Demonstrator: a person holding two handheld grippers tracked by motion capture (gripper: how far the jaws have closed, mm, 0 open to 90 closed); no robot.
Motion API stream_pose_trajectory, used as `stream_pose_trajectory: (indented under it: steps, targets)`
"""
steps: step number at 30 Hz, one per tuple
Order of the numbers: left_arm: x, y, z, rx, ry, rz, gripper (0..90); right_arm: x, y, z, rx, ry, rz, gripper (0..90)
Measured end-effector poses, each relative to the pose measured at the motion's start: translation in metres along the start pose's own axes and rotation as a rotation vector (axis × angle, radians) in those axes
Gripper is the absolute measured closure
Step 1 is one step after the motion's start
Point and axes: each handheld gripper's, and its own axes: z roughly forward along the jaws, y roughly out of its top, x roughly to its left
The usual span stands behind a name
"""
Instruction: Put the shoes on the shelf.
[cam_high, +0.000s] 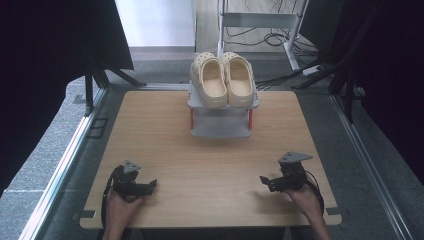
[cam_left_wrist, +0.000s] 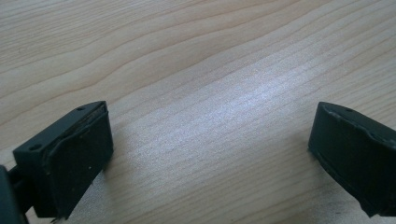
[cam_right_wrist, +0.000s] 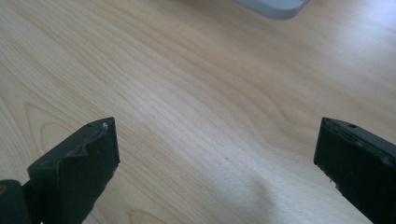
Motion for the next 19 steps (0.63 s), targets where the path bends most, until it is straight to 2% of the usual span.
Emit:
stream_pose_trajectory:
  steps: [4, 11, 19]
  targets:
    - [0.0, 0.0, 0.0, 0.0, 0.0, 0.0, 0.0, 0.005, -0.01, 0.012, 0.014, 0.005, -0.006, 1.9]
    - [0.0, 0.0, 0.0, 0.0, 0.0, 0.0, 0.0, 0.011, -0.021, 0.027, 0.065, -0.015, -0.024, 0.9]
    - [0.0, 0.0, 0.0, 0.0, 0.0, -0.001, 0.0, 0.014, -0.023, 0.03, 0.053, -0.026, -0.001, 0.0]
